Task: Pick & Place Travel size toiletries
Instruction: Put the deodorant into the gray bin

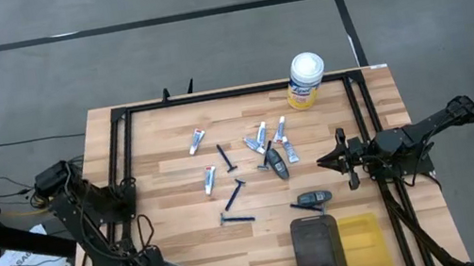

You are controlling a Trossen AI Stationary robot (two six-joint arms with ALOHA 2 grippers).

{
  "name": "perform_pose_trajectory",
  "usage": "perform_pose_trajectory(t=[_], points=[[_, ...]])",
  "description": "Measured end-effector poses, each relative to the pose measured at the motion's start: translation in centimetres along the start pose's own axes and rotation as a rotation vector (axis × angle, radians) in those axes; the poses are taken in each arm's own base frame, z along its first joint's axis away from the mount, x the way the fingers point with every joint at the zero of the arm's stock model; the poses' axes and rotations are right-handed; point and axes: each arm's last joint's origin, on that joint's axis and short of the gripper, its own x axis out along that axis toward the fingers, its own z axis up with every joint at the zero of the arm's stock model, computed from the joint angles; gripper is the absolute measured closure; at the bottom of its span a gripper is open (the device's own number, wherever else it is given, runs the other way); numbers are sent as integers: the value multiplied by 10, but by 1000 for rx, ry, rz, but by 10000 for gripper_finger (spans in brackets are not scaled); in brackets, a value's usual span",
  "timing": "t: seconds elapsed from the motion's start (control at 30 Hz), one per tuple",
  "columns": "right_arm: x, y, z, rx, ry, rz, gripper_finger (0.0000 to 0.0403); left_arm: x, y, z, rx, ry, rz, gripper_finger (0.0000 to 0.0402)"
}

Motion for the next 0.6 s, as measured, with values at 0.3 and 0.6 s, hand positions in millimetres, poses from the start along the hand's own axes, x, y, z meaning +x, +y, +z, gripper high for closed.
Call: perform_pose_trajectory(t=[0.3, 0.6], points=[[0, 0, 0, 0, 1, 0, 363, -7, 4, 3, -11, -4, -38, 140], [0, 0, 0, 0, 0, 0, 363, -72, 54, 30, -176, -431, -259, 146]])
